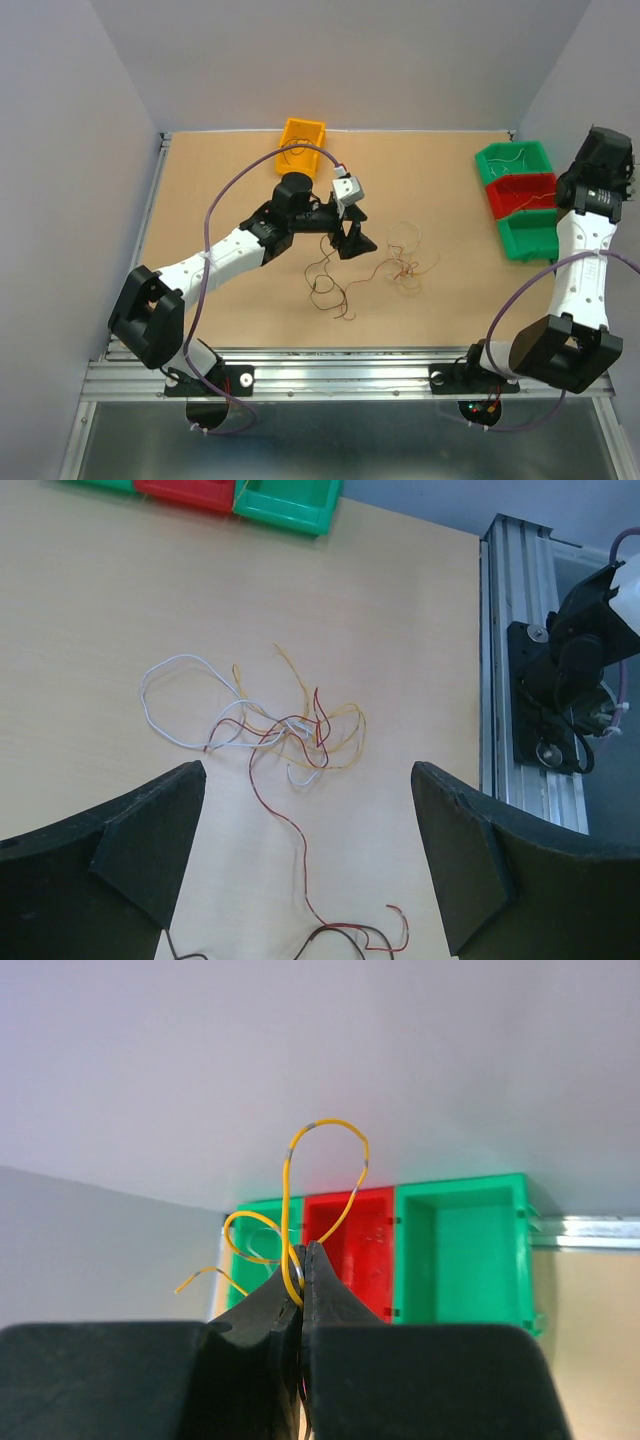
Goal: Untangle the cables
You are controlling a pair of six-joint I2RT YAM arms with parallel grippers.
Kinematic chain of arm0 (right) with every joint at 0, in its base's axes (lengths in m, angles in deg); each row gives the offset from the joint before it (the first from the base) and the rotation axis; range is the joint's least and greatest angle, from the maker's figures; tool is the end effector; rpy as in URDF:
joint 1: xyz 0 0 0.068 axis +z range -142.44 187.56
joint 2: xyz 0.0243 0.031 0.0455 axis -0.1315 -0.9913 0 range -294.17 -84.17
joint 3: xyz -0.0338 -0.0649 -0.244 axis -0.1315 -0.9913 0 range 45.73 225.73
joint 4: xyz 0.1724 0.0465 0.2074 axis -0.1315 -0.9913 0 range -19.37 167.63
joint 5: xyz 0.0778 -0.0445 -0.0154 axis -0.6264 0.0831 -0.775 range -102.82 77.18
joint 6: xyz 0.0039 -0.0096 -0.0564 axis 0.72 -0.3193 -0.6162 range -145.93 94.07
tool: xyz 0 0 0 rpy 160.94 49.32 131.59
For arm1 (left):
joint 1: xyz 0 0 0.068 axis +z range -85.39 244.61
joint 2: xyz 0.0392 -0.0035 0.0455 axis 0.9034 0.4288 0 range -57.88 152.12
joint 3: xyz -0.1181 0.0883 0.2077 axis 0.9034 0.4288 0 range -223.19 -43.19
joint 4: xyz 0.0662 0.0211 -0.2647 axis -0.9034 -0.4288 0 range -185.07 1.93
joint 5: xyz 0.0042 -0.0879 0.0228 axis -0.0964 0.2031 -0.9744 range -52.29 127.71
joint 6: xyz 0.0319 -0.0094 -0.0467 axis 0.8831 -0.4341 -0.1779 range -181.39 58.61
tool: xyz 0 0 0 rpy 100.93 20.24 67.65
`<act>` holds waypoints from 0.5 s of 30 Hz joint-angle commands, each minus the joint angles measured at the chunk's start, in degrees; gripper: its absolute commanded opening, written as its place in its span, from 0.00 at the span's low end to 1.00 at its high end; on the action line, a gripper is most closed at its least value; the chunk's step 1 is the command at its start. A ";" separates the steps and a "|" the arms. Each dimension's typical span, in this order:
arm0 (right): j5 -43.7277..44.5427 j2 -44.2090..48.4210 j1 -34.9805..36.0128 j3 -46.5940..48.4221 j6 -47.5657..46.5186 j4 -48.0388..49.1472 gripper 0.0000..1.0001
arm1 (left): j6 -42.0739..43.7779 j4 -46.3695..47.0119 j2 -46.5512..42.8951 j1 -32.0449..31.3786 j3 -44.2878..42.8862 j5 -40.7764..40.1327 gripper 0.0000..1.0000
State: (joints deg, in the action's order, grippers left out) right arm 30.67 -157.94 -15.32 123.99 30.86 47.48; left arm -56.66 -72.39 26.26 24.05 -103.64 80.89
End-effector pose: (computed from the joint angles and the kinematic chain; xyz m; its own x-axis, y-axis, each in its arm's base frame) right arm 0.2631 -0.1413 0.3842 0.4957 0.4496 -0.7430 0.8013 0.0932 0.5909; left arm 0.2538 -0.2537 0.2943 -0.0240 0.0997 -0.9947 0.9943 0.1056 -0.0134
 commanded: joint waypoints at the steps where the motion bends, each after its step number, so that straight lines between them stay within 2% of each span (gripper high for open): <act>1: -1.65 0.30 0.02 7.61 -4.41 2.47 0.01 | 2.12 2.77 -2.58 -0.66 0.86 2.08 0.95; 9: 2.40 1.97 0.02 7.25 -3.00 3.25 0.01 | 4.67 2.77 -2.31 -1.02 1.12 2.88 0.95; 11: -2.51 0.75 0.02 11.02 -7.65 6.41 0.01 | 5.29 2.77 -2.31 -1.11 1.03 2.96 0.95; 15: -12.08 -4.43 0.02 18.67 -9.42 6.42 0.01 | 6.43 2.42 -1.96 -1.19 0.68 2.70 0.95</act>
State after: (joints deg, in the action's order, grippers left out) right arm 26.60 -159.76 -15.30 133.28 24.87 48.70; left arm -52.57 -72.39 26.26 23.29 -103.53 82.33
